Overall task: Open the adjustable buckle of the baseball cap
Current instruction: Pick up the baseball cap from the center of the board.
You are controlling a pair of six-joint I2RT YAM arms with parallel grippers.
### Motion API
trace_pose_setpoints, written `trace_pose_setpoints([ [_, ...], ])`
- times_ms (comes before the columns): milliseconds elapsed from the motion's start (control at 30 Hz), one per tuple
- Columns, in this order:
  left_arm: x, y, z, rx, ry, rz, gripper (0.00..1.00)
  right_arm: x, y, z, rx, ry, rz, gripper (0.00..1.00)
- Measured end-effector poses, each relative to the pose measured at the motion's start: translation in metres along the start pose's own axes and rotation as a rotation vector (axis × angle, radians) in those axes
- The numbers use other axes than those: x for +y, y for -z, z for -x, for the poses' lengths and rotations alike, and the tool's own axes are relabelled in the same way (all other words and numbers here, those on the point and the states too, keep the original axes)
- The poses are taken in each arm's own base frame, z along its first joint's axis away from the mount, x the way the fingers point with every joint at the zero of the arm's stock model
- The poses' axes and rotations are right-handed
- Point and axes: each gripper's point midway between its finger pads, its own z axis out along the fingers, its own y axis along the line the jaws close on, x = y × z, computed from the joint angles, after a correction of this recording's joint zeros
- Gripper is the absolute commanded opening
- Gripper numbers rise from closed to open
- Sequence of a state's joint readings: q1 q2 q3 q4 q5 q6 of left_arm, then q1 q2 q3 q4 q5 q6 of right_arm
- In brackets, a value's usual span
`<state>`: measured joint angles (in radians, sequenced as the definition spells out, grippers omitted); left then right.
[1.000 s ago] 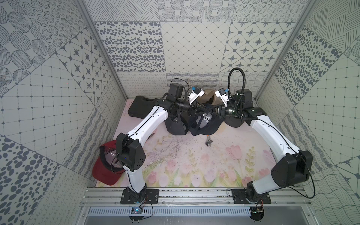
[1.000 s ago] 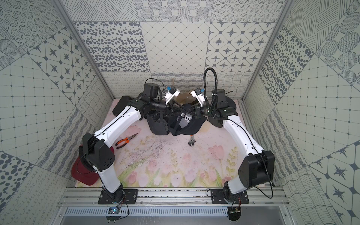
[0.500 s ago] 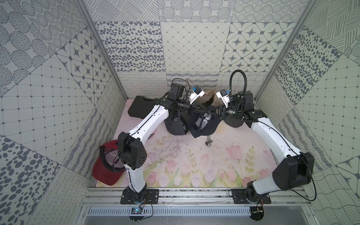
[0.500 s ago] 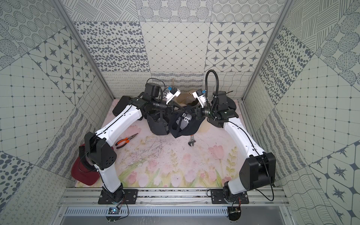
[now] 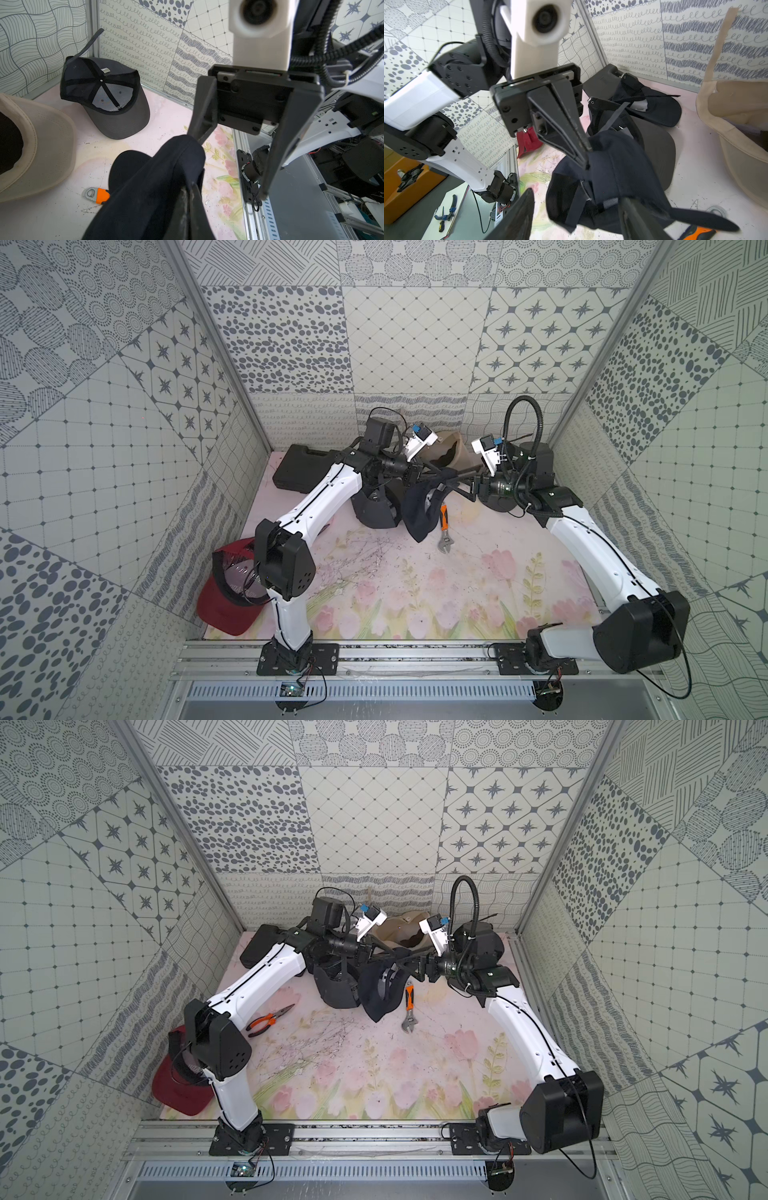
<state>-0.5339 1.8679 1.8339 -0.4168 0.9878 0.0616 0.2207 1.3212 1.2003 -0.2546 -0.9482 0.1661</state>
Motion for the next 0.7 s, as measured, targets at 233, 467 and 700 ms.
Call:
trace_pose_setpoints([
  [233, 0.011, 0.000, 0.008, -0.049, 0.083, 0.056, 0.00, -0.009, 0.000, -0.017, -0.049, -0.129, 0.015, 0.58],
  [467, 0.015, 0.005, 0.019, -0.099, 0.138, 0.107, 0.00, -0.015, -0.004, -0.020, -0.103, -0.265, 0.030, 0.57],
  [700, 0.027, 0.005, 0.019, -0.119, 0.190, 0.160, 0.00, -0.025, -0.011, -0.016, -0.158, -0.383, -0.073, 0.54],
])
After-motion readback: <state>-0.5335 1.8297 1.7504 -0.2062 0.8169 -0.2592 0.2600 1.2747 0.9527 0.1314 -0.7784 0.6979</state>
